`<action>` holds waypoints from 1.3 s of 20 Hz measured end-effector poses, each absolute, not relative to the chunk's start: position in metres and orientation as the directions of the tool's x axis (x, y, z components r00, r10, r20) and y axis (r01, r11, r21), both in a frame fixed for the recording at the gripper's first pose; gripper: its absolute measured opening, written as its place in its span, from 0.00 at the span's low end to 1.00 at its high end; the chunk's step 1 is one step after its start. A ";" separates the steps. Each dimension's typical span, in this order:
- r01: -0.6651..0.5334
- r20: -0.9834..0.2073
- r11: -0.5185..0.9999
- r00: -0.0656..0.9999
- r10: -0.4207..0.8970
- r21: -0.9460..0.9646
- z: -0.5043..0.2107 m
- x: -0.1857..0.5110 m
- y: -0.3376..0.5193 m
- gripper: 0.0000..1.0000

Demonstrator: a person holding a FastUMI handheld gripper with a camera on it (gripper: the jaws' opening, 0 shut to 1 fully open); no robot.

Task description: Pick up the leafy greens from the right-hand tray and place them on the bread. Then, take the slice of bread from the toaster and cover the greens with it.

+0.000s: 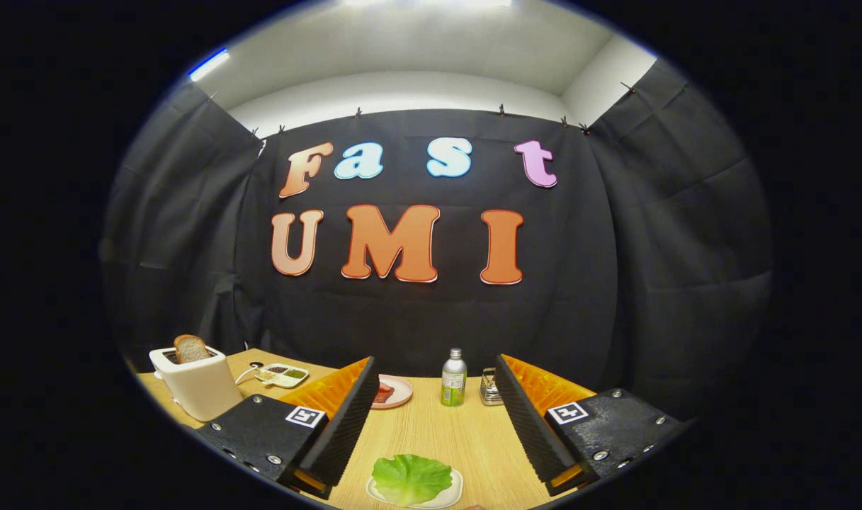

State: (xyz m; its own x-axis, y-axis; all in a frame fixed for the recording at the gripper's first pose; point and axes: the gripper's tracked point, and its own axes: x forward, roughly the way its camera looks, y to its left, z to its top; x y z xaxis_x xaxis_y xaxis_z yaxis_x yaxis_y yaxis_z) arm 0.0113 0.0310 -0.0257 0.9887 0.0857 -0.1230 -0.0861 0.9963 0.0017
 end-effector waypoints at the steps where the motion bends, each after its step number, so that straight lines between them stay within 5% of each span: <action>1: -0.094 -0.148 0.996 0.985 0.094 0.007 -0.032 0.013 0.034 0.98; 11: -0.133 -0.461 0.986 0.871 0.166 0.104 -0.116 0.027 0.051 0.99; 26: -0.139 -0.780 0.980 0.594 0.197 0.142 -0.216 0.018 0.064 0.99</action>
